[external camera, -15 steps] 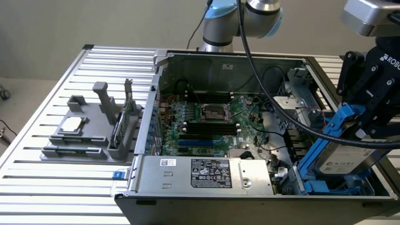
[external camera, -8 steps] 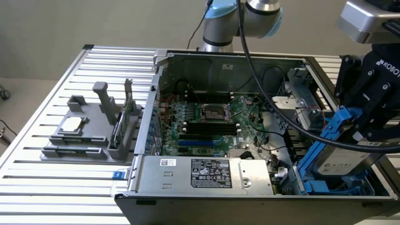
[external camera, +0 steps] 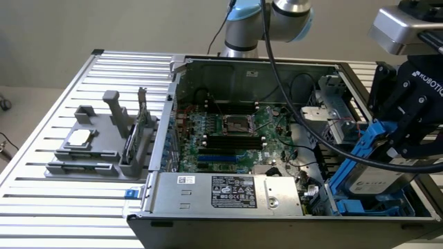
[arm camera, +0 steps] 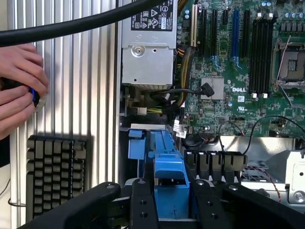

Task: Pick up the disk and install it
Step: 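Insert the disk into the insertion slot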

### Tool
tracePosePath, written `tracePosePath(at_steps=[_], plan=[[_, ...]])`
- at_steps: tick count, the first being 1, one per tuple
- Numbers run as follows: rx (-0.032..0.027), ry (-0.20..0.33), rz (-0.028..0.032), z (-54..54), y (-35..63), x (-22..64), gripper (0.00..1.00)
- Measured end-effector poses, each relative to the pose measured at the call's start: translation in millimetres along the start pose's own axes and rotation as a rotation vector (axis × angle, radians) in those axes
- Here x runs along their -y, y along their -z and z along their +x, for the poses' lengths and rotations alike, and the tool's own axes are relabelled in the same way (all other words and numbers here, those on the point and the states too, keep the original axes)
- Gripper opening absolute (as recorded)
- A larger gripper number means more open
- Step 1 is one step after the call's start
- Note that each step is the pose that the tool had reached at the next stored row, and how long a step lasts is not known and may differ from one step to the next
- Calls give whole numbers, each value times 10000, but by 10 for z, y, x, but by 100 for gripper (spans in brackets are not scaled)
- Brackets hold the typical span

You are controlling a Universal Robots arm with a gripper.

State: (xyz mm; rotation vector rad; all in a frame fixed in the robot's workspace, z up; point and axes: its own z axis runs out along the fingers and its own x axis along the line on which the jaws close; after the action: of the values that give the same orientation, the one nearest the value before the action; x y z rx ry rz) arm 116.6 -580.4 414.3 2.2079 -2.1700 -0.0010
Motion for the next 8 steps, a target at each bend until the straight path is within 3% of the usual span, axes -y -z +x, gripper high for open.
tracePosePath(at_steps=[8], plan=[[58, 1, -1, -2, -56, 9, 32]])
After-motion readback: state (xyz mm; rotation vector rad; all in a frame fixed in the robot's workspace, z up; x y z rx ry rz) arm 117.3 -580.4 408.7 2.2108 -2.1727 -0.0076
